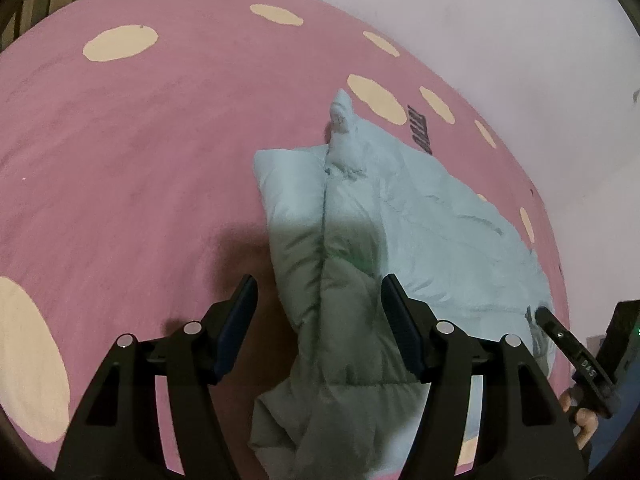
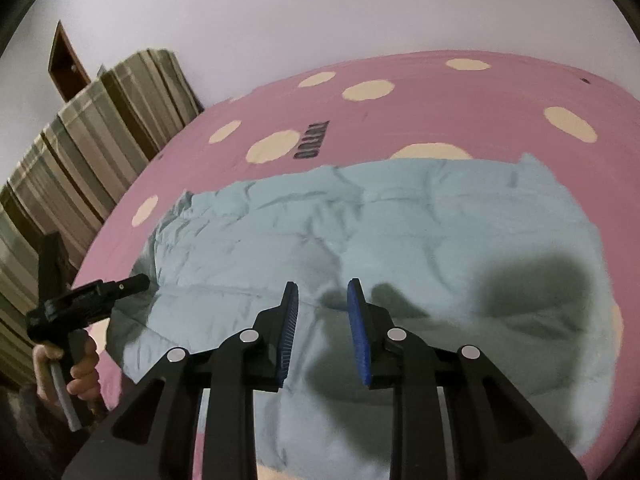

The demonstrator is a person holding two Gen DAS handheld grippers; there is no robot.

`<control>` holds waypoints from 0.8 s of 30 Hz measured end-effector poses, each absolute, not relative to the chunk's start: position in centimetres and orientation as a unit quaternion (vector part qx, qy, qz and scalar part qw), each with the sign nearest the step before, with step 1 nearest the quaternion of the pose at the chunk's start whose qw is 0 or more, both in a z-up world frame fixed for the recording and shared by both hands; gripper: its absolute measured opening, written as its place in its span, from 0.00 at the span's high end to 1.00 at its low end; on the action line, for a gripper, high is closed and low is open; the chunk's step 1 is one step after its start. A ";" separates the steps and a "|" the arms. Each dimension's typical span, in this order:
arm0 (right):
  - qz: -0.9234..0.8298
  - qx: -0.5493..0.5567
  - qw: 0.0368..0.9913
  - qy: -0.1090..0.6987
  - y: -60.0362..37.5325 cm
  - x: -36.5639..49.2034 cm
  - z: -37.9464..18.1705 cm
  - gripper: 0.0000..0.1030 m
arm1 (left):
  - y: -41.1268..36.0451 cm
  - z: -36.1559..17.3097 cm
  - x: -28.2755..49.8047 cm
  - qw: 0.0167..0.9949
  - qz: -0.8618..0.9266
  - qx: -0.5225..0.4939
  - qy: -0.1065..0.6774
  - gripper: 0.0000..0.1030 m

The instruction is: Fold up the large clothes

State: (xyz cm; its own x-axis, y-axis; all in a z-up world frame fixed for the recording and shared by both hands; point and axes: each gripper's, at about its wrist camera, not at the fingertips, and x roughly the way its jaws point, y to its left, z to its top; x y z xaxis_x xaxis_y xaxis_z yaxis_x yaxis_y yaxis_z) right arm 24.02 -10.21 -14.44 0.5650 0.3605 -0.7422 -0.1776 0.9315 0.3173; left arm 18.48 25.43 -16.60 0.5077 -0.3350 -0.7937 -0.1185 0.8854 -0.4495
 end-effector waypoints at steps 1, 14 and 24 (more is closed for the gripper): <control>0.153 0.100 0.876 0.446 -9.6 24.4 -14.9 0.75 | 25.5 -16.8 18.6 0.836 -0.065 -0.229 0.494 0.38; 0.133 0.065 0.860 0.489 -7.6 25.0 -18.8 0.75 | 25.3 -18.4 20.8 0.815 -0.099 -0.236 0.520 0.38; 0.126 0.050 0.861 0.490 -6.9 24.8 -19.1 0.75 | 23.5 -15.1 20.0 0.827 -0.138 -0.245 0.488 0.84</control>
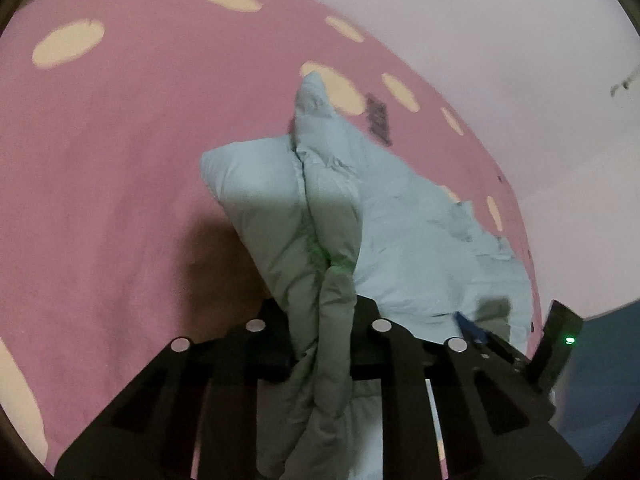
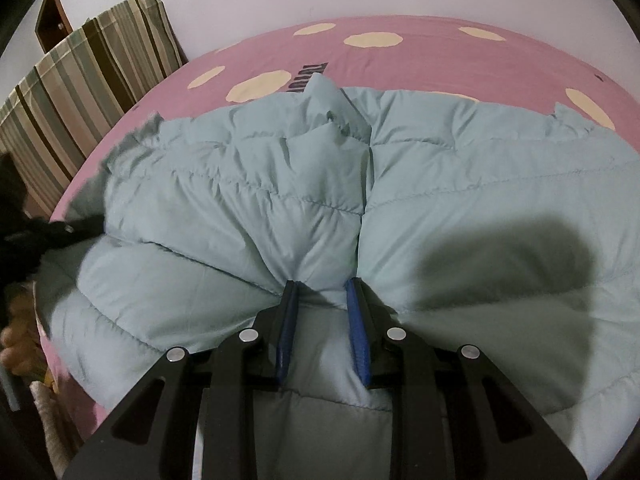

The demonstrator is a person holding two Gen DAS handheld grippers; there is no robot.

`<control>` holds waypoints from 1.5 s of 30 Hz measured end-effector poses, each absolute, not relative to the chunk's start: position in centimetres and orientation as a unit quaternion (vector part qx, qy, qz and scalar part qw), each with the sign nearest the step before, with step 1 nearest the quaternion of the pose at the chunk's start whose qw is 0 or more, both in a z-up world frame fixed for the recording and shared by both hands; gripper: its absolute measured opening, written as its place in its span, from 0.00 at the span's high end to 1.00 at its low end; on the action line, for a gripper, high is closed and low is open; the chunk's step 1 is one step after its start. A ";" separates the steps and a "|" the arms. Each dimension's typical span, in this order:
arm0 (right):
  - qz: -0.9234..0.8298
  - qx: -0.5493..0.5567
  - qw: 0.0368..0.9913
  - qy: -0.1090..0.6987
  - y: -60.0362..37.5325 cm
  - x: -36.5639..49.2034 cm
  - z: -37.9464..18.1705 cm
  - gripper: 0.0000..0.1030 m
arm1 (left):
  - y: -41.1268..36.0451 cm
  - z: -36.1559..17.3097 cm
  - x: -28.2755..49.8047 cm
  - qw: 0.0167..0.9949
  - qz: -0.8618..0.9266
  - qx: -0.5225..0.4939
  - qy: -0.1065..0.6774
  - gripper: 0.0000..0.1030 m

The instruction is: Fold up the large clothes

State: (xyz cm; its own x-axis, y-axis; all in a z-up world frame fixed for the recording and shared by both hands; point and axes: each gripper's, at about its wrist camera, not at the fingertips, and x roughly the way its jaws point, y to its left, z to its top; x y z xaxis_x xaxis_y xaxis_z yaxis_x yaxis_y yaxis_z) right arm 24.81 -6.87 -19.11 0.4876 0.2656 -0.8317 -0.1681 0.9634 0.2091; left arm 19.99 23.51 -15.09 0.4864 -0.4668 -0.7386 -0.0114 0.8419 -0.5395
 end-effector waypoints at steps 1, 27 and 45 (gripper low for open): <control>0.125 0.049 0.861 0.491 -6.8 24.9 -19.1 0.75 | 23.1 -14.2 19.8 0.831 -0.140 -0.241 0.481 0.84; 0.095 0.105 0.894 0.425 -18.4 21.8 -13.3 0.74 | 2.5 -2.9 16.8 0.873 -0.175 -0.093 0.446 0.85; -0.038 0.150 0.892 0.424 -33.2 15.8 -14.6 0.59 | -12.9 -11.6 17.5 0.845 -0.177 -0.034 0.504 0.84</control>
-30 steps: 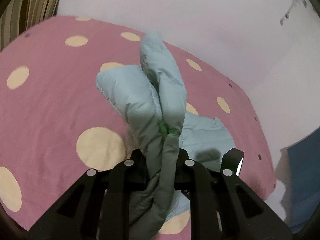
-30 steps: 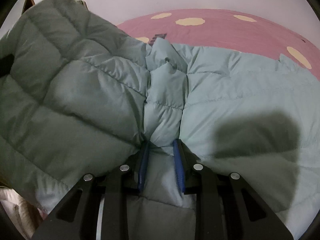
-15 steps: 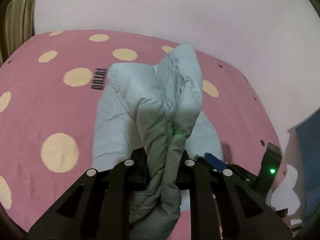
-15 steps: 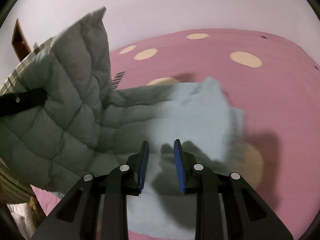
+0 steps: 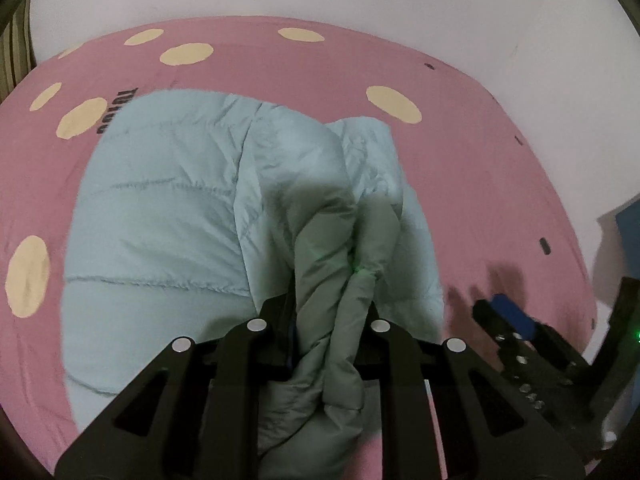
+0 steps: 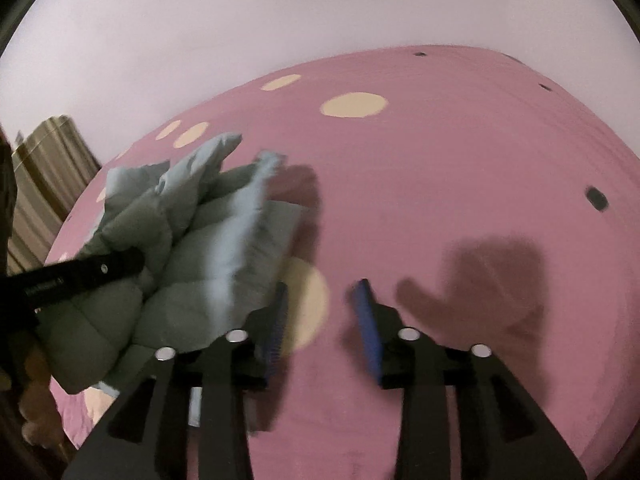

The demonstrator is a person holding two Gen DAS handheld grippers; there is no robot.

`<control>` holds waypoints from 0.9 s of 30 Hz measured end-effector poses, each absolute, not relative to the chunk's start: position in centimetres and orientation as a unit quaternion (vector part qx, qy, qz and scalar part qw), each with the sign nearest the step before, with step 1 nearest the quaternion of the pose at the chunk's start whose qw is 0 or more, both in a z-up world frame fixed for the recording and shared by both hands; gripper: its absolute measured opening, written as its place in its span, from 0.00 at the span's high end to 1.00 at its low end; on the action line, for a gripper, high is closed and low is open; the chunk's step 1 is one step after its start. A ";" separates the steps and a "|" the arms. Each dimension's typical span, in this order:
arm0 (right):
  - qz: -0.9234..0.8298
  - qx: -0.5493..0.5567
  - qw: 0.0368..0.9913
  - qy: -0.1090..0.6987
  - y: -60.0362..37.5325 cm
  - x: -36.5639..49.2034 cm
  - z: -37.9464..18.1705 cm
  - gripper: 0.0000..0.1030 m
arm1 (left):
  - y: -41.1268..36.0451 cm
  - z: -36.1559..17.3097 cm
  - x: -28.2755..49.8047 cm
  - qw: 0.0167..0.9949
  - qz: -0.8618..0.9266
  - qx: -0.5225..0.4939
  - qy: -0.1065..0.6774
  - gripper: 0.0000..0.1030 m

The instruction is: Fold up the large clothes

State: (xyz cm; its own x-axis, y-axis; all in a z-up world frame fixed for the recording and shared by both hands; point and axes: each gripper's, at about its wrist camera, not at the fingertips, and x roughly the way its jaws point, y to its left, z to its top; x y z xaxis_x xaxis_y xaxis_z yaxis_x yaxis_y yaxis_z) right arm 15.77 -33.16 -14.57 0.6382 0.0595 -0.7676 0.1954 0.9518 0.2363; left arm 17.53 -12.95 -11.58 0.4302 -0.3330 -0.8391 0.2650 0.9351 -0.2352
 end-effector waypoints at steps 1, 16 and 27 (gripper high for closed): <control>-0.044 0.152 0.891 0.426 -33.7 15.6 -14.8 0.59 | -13.3 -11.8 17.4 0.847 -0.175 -0.033 0.502 0.81; -0.059 0.181 0.886 0.423 -36.9 14.9 -15.5 0.59 | -16.4 -12.0 16.1 0.862 -0.164 -0.009 0.480 0.50; -0.071 0.180 0.887 0.418 -37.2 13.5 -14.7 0.58 | -17.5 -9.6 14.5 0.858 -0.197 -0.025 0.473 0.40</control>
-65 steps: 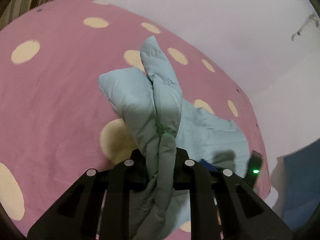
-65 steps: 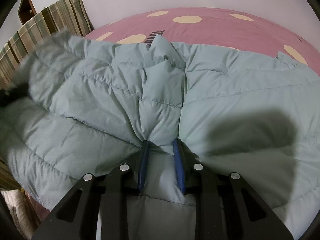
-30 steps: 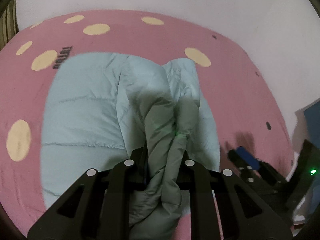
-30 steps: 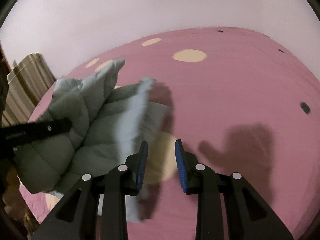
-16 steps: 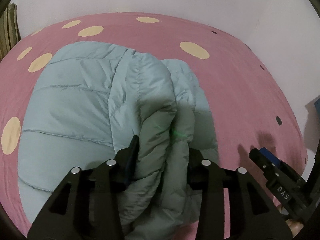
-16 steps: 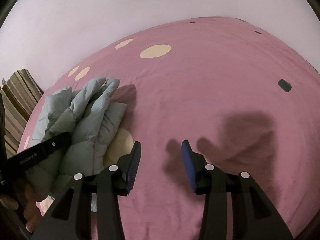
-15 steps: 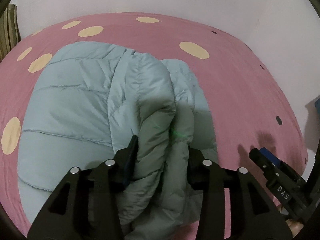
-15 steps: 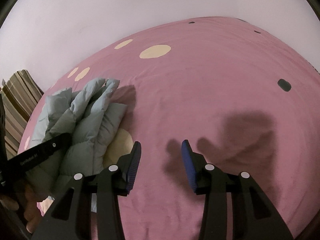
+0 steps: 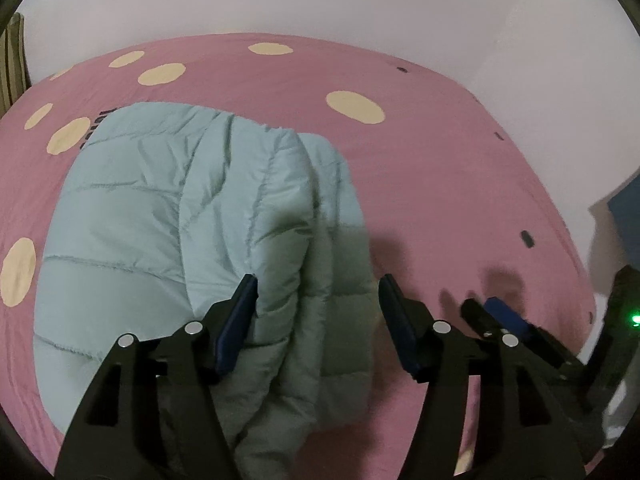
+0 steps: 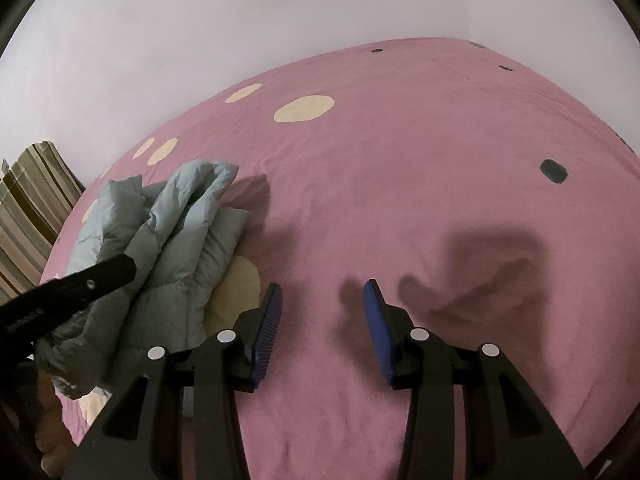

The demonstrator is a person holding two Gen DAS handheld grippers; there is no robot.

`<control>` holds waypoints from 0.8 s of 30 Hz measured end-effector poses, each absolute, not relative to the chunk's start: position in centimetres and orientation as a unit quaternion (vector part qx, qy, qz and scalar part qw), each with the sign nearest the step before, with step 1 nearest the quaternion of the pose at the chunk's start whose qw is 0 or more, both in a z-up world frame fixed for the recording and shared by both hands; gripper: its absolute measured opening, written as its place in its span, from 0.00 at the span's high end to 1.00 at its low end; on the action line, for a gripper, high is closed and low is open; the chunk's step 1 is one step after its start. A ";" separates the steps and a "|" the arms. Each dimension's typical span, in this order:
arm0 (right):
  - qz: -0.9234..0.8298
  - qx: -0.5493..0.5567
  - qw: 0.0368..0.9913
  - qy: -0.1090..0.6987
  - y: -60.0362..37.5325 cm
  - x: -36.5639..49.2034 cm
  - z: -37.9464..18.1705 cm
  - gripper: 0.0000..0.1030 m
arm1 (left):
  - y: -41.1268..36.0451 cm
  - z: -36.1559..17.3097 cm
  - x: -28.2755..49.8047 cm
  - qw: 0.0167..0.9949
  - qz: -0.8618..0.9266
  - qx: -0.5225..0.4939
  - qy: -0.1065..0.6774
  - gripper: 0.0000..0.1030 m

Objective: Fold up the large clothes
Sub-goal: 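Move both open tools over the folded jacket to straighten it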

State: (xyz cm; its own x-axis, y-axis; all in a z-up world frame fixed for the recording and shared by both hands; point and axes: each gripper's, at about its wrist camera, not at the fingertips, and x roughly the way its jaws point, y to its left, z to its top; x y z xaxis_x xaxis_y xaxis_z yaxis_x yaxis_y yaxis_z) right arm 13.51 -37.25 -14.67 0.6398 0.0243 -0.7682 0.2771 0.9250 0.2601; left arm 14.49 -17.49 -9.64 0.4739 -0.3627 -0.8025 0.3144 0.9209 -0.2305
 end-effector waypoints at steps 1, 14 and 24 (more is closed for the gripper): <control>-0.073 0.181 0.887 0.418 -37.3 13.4 -14.6 0.58 | -17.7 -9.3 14.3 0.858 -0.205 -0.027 0.471 0.38; -0.070 0.162 0.899 0.401 -35.7 12.4 -11.7 0.58 | -15.1 -3.5 10.5 0.875 -0.250 -0.042 0.412 0.32; -0.015 0.142 0.904 0.402 -30.7 14.4 -10.2 0.49 | -3.5 -3.4 12.7 0.909 -0.140 -0.061 0.388 0.27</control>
State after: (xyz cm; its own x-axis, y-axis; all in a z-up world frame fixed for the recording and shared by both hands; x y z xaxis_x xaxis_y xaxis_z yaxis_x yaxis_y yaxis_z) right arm 14.43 -30.67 -10.18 0.6764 0.0873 -0.7313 0.1414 0.9591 0.2453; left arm 12.67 -3.53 -3.43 0.6590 -0.3025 -0.6886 0.2073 0.9531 -0.2203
